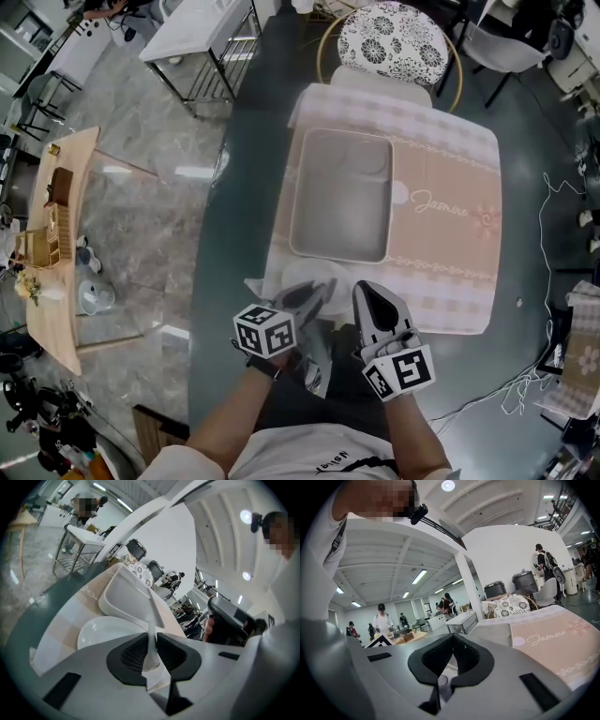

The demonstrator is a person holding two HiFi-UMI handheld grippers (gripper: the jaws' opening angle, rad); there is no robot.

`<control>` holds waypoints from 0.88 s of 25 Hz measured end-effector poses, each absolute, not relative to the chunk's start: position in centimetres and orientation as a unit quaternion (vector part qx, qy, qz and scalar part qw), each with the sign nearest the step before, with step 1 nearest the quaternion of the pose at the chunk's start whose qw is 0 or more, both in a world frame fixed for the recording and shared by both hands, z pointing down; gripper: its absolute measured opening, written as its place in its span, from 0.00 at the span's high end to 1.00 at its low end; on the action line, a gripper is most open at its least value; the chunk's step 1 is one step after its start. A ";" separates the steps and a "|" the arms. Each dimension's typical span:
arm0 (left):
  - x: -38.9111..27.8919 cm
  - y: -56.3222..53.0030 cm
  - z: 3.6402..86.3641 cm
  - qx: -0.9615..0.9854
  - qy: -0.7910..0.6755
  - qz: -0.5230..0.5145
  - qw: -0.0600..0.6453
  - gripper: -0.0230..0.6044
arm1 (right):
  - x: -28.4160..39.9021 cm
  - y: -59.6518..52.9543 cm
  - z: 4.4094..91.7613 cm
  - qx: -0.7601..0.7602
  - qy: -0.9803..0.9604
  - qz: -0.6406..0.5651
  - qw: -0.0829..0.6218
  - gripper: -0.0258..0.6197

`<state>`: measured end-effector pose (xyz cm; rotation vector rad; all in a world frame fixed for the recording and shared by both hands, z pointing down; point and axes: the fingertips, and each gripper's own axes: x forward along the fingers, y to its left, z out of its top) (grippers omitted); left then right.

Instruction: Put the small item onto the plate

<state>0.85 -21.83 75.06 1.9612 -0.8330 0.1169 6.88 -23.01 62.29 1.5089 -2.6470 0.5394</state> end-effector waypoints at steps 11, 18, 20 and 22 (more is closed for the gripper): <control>0.8 -22.3 76.5 0.841 -0.386 0.223 0.308 0.67 | 6.5 -22.8 62.9 0.475 -0.861 0.180 0.028 0.94; 0.8 -22.1 76.5 0.845 -0.387 0.269 0.254 0.64 | 6.5 -22.5 62.5 0.474 -0.861 0.182 0.032 0.94; 0.7 -22.1 75.9 0.845 -0.390 0.268 0.251 0.64 | 6.6 -22.4 62.0 0.476 -0.860 0.182 0.035 0.94; 0.7 -22.1 74.6 0.847 -0.391 0.260 0.250 0.64 | 6.7 -22.4 61.4 0.476 -0.859 0.182 0.039 0.94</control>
